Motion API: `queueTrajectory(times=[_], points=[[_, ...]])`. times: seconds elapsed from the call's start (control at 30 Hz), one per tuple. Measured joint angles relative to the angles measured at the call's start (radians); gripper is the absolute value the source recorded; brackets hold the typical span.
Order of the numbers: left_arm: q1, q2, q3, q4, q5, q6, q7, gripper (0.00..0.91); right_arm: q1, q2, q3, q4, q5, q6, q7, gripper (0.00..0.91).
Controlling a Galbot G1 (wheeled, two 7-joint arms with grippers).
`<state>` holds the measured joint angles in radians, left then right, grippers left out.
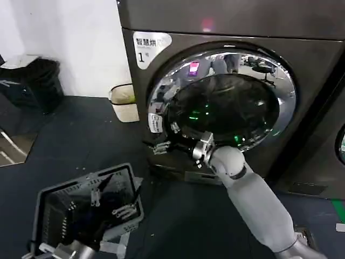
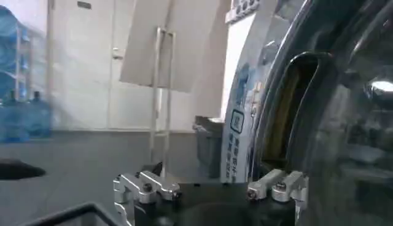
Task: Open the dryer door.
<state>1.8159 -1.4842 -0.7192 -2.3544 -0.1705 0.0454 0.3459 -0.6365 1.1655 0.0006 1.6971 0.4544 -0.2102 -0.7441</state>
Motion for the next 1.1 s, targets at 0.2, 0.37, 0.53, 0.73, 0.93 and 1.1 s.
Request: queueTrajectory(times=[0.2, 0.37, 0.53, 0.73, 0.93, 1.1], points=[[-0.053, 0.024, -0.033, 0.01, -0.022, 0.103, -0.042, 0.907, -0.024, -0.048, 0.022, 0.029, 0.034, 0.031, -0.084, 0.907], [-0.105, 0.049, -0.056, 0.038, -0.006, 0.118, -0.01, 0.907, -0.041, -0.086, 0.038, 0.039, 0.061, 0.076, -0.199, 0.907], [-0.149, 0.079, -0.079, 0.07, -0.018, 0.123, 0.017, 0.907, -0.057, -0.117, 0.065, 0.045, 0.117, 0.1, -0.295, 0.907], [-0.215, 0.133, -0.112, 0.096, -0.1, 0.157, 0.007, 0.907, -0.064, -0.148, 0.089, 0.043, 0.126, 0.128, -0.407, 0.907], [-0.263, 0.197, -0.119, 0.125, -0.162, 0.148, 0.004, 0.907, -0.08, -0.184, 0.095, 0.048, 0.127, 0.144, -0.525, 0.907], [-0.32, 0.27, -0.107, 0.163, -0.238, 0.105, 0.006, 0.907, -0.093, -0.208, 0.107, 0.048, 0.143, 0.159, -0.607, 0.907]])
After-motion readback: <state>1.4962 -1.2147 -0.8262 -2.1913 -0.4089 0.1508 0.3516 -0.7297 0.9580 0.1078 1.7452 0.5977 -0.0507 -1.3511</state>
